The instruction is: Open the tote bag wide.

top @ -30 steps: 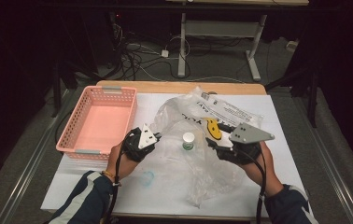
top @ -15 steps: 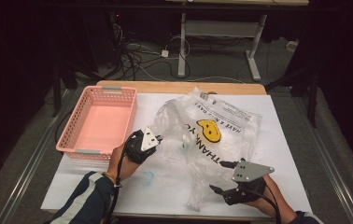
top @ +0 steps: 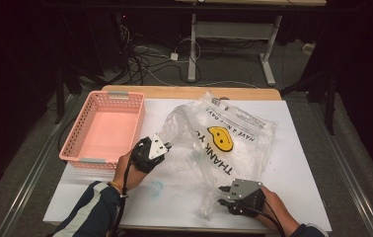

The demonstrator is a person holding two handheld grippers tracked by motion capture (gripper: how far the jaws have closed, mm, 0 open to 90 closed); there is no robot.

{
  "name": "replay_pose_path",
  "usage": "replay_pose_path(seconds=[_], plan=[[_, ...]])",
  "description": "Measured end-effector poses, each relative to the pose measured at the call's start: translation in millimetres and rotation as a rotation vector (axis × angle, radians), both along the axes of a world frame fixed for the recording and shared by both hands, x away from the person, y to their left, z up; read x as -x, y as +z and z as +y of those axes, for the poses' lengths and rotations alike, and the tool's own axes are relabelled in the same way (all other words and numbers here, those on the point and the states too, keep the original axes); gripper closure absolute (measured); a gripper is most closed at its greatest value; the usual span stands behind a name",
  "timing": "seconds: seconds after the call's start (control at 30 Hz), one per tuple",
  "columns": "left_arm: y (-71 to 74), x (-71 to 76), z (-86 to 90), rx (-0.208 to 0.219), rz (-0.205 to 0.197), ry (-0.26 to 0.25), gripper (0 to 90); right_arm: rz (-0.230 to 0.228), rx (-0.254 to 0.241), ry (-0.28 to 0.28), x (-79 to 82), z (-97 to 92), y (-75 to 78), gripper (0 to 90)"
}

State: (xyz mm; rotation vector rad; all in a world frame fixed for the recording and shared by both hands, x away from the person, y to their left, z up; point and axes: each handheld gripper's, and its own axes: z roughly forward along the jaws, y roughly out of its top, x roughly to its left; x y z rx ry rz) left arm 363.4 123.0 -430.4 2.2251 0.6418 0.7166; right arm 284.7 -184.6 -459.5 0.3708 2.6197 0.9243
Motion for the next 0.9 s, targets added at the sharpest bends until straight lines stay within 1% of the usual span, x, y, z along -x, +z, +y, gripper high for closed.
replay_pose_path(seconds=[0.07,0.1,0.13,0.17,0.2,0.27,0.37,0.4,0.47,0.6,0.7,0.83,0.9], plan=[[0.6,-0.1,0.3,0.001,0.000,-0.002,86.1,-0.021,-0.017,-0.016,0.2,-1.7,3.6,82.4],[1.0,0.0,0.6,0.002,-0.003,-0.002,86.1,-0.040,-0.030,-0.032,0.4,-3.0,6.0,85.3],[1.3,0.0,0.9,0.003,-0.004,-0.004,86.1,-0.048,-0.046,-0.042,-0.1,-4.5,8.8,86.7],[1.4,-0.3,1.2,0.007,-0.003,-0.005,86.1,-0.055,-0.100,-0.054,-0.2,-7.6,13.8,88.3],[1.4,-0.5,1.6,0.010,-0.002,-0.005,86.1,-0.055,-0.100,-0.054,-0.2,-7.6,13.8,88.3],[1.9,-1.2,2.3,0.013,-0.001,-0.006,86.1,-0.074,-0.107,-0.065,-1.1,-9.6,17.8,88.6],[2.6,-2.4,4.0,0.025,-0.001,0.000,86.1,-0.101,-0.144,-0.091,-1.7,-13.6,25.2,88.9],[2.8,-2.6,4.7,0.028,-0.001,0.002,86.1,-0.101,-0.144,-0.091,-1.7,-13.6,25.2,88.9],[3.0,-3.0,5.4,0.026,-0.002,0.003,86.1,-0.119,-0.154,-0.100,-1.9,-15.1,28.1,89.0],[5.2,-3.6,7.1,0.031,-0.012,0.006,86.1,-0.140,-0.177,-0.112,-2.6,-18.0,33.5,89.1],[6.7,-3.9,8.0,0.042,-0.017,0.010,86.1,-0.156,-0.192,-0.120,-3.2,-20.4,36.6,89.2],[8.3,-4.2,10.0,0.053,-0.025,0.017,86.1,-0.160,-0.205,-0.131,-4.5,-22.3,38.2,89.2],[9.6,-4.6,12.3,0.056,-0.021,0.017,86.1,-0.165,-0.208,-0.137,-5.0,-22.7,38.7,89.2]])
